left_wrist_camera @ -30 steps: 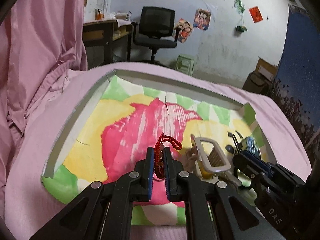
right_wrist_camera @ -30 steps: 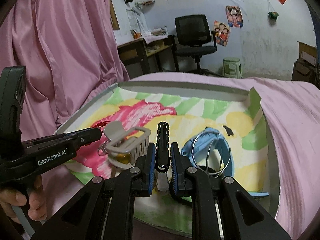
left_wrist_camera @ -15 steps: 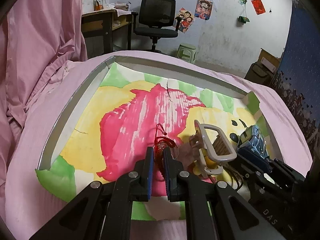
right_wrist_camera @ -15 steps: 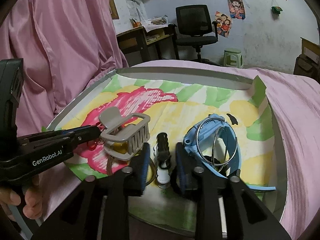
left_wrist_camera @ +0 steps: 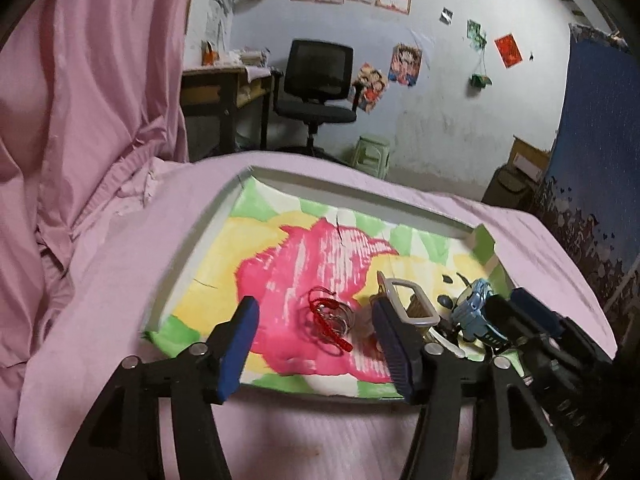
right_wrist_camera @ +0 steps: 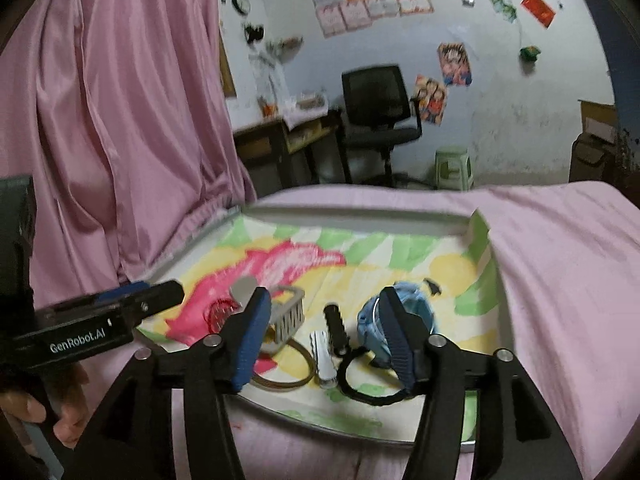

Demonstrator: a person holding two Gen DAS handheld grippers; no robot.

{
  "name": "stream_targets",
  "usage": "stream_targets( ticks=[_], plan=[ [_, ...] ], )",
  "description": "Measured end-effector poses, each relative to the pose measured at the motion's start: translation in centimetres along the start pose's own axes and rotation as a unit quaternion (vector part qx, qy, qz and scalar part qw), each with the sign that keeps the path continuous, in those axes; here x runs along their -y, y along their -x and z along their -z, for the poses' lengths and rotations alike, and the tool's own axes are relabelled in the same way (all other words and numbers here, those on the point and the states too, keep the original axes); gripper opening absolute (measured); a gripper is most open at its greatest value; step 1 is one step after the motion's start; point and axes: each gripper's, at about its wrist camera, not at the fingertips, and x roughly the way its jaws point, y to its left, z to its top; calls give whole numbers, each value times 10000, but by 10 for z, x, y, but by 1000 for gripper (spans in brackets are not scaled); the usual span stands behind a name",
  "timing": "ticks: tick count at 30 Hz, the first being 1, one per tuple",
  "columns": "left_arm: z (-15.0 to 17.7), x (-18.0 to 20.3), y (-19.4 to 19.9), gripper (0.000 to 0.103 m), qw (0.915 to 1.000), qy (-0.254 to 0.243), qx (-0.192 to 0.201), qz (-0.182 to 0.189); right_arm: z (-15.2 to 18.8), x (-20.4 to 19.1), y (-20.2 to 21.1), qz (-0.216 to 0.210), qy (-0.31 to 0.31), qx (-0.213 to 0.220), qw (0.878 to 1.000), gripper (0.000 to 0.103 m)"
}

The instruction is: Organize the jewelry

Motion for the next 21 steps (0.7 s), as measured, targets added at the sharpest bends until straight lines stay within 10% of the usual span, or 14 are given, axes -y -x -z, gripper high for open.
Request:
stream_targets(
  ticks=[8,21],
  plan=[
    [6,-5,44,88,9972,52,751,-30,-6,-4,40,-49,-27,693,9976,78],
    [33,-11,107,101,9895,236,1428,44,6,-13,111,-58,-1,1236,9923,97]
  ],
)
